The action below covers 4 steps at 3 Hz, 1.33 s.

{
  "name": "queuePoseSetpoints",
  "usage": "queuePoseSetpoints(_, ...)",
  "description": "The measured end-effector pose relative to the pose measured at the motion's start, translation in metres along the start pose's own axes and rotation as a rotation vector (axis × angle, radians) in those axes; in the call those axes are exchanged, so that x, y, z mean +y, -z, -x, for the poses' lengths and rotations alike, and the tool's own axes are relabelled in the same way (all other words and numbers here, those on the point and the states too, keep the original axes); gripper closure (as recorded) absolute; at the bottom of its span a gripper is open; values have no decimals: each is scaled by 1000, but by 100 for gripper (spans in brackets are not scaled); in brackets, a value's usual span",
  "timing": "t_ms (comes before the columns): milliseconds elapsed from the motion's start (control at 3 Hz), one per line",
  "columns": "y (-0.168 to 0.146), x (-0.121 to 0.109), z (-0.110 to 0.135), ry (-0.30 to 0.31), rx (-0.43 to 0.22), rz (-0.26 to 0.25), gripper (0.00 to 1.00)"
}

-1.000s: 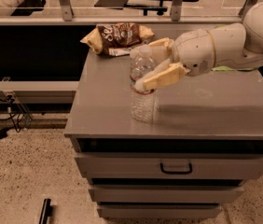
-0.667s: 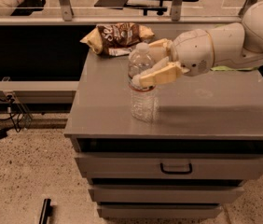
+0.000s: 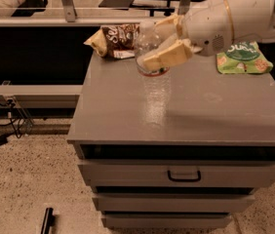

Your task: Knock water bottle over

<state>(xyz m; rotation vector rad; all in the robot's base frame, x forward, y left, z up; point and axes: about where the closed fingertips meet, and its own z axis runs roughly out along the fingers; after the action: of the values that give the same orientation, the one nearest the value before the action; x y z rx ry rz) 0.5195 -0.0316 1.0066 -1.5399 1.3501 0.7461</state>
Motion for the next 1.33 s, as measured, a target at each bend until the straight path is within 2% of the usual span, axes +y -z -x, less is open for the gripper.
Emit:
queuePoseSetpoints(333, 20, -9, 30, 16, 215, -43, 100)
queuePoseSetpoints(667, 29, -25, 25, -41, 399, -22, 100)
queuePoseSetpoints(1000, 35, -24, -9, -155, 539, 49, 100)
queuePoseSetpoints(1333, 35, -24, -9, -154, 538, 51, 100)
